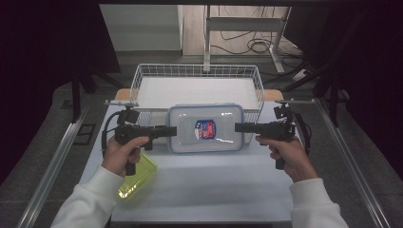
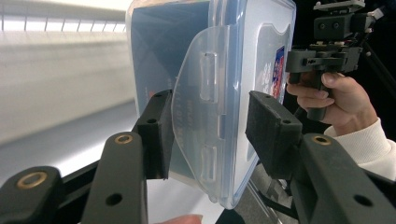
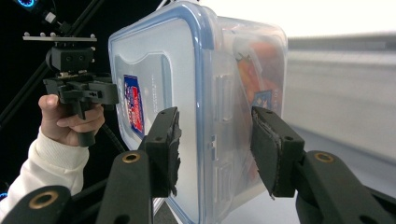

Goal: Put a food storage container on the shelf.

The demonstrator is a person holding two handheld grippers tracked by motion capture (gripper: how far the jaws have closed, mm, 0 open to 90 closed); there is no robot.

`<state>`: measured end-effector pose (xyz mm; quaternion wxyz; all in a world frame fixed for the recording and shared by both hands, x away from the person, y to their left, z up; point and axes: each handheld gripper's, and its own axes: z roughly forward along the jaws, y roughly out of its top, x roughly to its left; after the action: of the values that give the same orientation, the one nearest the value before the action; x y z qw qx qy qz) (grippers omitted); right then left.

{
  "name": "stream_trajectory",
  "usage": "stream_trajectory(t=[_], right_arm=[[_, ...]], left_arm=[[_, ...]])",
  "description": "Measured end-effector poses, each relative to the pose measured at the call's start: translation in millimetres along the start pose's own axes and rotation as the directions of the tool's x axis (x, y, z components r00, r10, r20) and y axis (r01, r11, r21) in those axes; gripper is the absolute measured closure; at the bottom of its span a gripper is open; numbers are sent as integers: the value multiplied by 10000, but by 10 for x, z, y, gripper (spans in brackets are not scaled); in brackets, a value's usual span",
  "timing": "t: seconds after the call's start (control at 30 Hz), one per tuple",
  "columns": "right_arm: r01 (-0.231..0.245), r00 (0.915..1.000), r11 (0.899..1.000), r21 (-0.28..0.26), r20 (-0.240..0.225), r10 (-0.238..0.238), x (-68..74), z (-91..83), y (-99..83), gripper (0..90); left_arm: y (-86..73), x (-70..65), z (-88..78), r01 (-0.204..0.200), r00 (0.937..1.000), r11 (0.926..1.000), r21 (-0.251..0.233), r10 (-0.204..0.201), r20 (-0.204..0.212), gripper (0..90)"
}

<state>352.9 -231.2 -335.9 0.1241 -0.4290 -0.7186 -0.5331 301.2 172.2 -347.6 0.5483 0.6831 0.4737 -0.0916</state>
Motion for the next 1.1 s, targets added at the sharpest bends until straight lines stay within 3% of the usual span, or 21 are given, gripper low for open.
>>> stream_trajectory(t=[0.13, 0.3, 0.93, 1.1], right_arm=[[40, 10000, 9999, -96, -20, -40, 10, 19, 121, 534], [-7, 10000, 9999, -144, -46, 6, -6, 47, 242, 534], [-128, 9999, 9998, -168, 14, 128, -54, 264, 807, 533], [-163, 9998, 9997, -182, 84, 164, -86, 318, 934, 533]], left_arm=[[179, 16, -29, -122, 9999, 9999, -4, 122, 5, 528], [295, 40, -31, -110, 9999, 9999, 14, 110, 0, 530], [822, 275, -97, 57, 10000, 10000, -9, -57, 77, 533], [973, 389, -76, 253, 9996, 9997, 4, -253, 139, 532]])
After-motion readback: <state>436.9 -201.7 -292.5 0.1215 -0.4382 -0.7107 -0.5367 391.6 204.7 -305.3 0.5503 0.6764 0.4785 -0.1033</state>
